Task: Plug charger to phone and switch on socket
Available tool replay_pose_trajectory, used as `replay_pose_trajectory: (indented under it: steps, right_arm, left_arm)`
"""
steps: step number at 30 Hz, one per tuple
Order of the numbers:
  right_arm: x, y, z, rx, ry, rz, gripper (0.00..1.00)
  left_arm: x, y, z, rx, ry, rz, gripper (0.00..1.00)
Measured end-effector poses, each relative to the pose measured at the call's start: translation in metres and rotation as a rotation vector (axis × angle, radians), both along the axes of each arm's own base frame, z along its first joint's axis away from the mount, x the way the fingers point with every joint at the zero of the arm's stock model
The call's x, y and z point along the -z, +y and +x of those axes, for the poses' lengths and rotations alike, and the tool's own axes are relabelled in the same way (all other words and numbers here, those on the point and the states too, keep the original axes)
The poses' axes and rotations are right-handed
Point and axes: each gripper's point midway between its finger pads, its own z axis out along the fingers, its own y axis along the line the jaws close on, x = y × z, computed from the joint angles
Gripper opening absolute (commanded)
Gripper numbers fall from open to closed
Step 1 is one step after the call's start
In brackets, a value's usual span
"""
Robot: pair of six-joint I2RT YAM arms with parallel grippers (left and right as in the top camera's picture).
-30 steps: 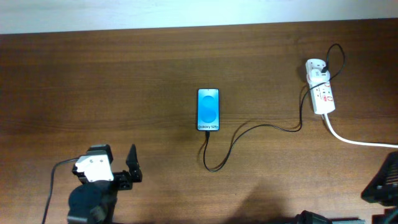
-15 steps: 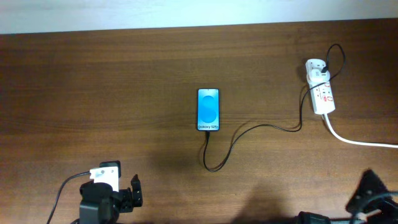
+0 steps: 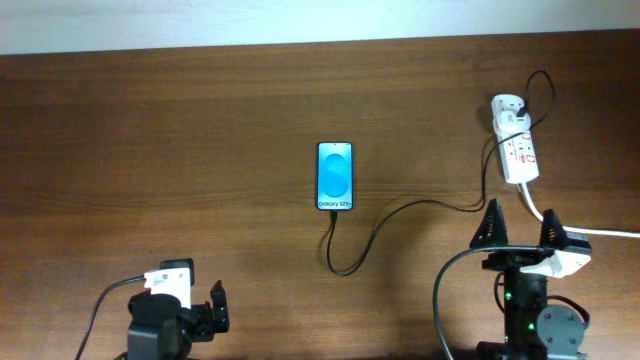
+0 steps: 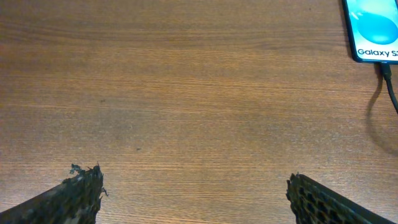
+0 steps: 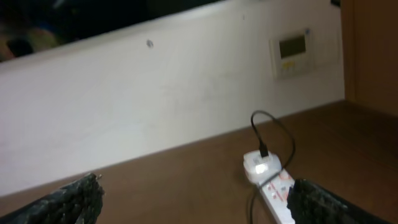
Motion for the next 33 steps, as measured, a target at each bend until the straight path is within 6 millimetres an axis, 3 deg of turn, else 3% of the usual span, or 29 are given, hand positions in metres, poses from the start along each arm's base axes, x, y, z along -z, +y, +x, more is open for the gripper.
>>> replay_pose_trajectory:
  steps: [2,5,10,12,33]
  right_arm:
    - [0.007,0.000,0.004,-0.001,-0.019,-0.004,0.99]
    - [0.034,-0.003,0.009,0.012,0.026,0.003,0.99]
    - [0.051,-0.018,0.008,0.098,0.071,0.014,0.99]
    - [0.069,-0.020,0.007,0.113,0.146,0.016,0.99]
    - [0.070,-0.020,0.007,0.109,0.167,-0.083,0.99]
  left_arm:
    - [0.000,0.000,0.000,0.000,0.000,0.000,0.99]
    - [0.000,0.000,0.000,0.000,0.000,0.000,1.00]
    - [0.000,0.000,0.000,0.000,0.000,0.000,1.00]
    - [0.000,0.000,0.000,0.000,0.000,0.001,0.99]
    - [0.000,0.000,0.000,-0.001,-0.002,0.001,0.99]
